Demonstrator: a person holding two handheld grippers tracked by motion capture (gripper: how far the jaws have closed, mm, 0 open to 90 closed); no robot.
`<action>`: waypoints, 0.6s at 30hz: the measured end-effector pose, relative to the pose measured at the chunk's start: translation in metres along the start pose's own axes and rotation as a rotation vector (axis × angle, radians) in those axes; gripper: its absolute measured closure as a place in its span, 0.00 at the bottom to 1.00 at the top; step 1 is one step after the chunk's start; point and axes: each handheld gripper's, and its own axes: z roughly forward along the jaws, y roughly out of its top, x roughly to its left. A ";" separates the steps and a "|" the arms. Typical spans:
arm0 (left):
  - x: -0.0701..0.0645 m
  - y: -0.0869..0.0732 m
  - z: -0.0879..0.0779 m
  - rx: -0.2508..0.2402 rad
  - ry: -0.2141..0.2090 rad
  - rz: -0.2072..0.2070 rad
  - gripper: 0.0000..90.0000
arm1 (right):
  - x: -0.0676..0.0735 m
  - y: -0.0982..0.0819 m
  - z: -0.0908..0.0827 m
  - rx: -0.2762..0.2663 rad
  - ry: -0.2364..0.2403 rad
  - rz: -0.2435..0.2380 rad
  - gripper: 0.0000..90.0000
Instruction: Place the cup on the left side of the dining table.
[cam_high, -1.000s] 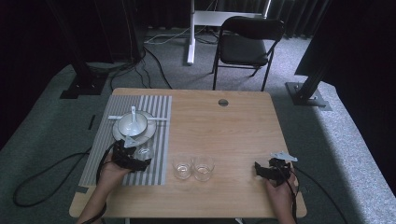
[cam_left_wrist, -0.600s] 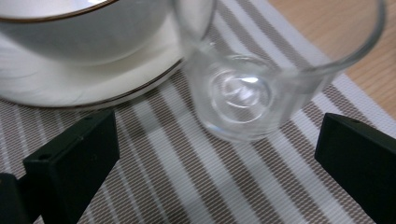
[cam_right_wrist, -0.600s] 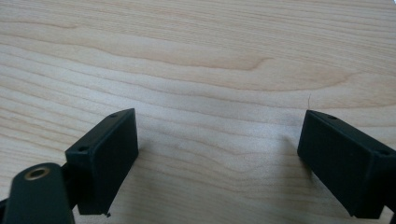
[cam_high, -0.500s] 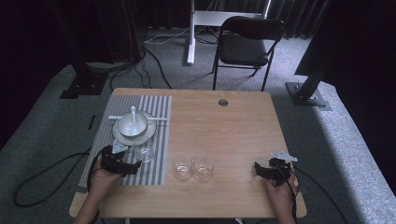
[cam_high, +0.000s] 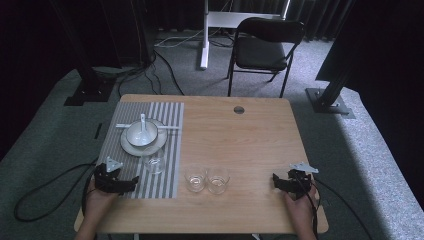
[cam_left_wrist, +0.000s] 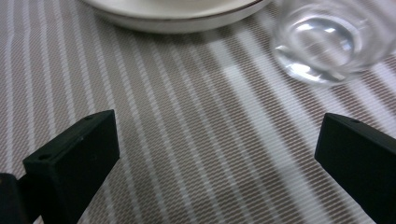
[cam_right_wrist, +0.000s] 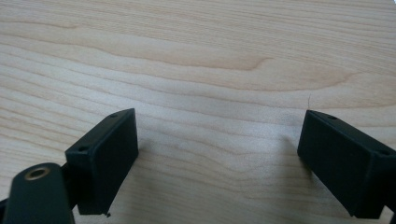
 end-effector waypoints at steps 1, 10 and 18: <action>0.002 -0.002 0.000 0.002 0.005 -0.006 0.00 | 0.000 0.000 0.000 0.000 0.000 0.000 0.13; 0.012 -0.015 -0.005 -0.009 0.089 -0.059 0.00 | 0.000 0.000 0.000 0.000 0.000 0.000 0.13; 0.016 -0.024 -0.012 -0.021 0.145 -0.091 0.00 | 0.000 0.000 0.000 0.000 0.000 0.000 0.13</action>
